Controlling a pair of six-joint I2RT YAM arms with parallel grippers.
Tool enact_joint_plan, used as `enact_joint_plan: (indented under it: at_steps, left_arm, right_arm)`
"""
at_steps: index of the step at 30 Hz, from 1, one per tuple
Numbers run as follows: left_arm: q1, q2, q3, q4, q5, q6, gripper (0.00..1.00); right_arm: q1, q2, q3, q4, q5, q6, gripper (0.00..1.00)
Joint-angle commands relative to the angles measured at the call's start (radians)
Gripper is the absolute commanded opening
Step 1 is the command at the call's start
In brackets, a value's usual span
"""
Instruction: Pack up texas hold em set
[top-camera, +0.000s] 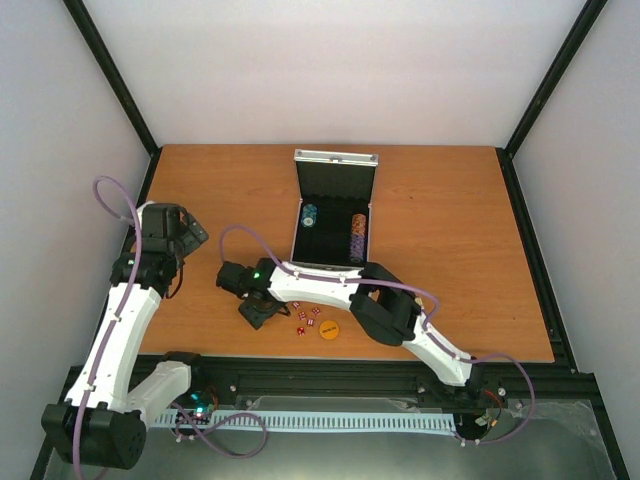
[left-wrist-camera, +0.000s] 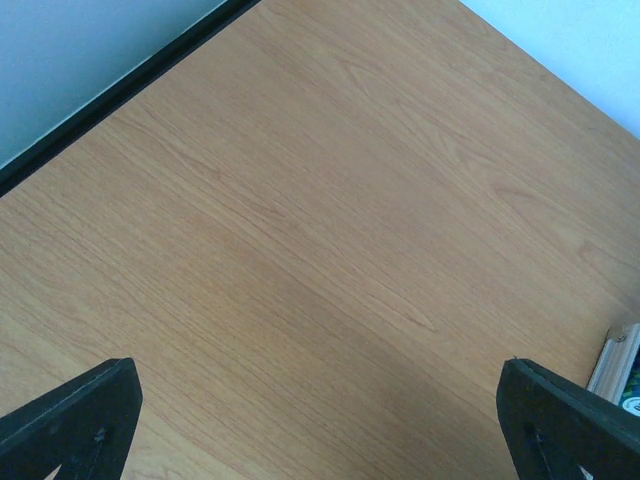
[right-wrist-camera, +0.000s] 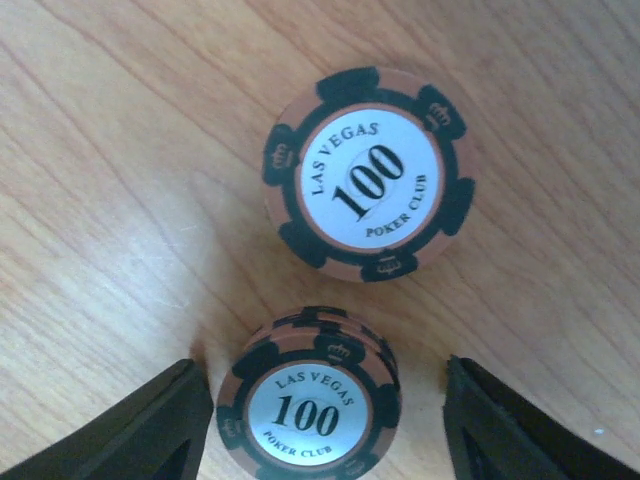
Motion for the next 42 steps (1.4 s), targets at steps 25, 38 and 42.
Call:
enact_joint_plan:
  at_steps: [25,38,42]
  left_arm:
    - [0.006,-0.025,-0.024,-0.003,0.001,0.018,1.00]
    - [0.005,-0.032,-0.027,-0.007,-0.001,0.019,1.00]
    - [0.005,-0.033,-0.030,-0.008,0.000,0.019,1.00]
  right_arm:
    - [-0.011,0.014,-0.097,-0.018,0.085,0.020,0.54]
    - [-0.036,0.008,-0.126,0.001,0.093,-0.003,0.38]
    - [-0.036,0.001,-0.138,0.005,0.087,0.002,0.23]
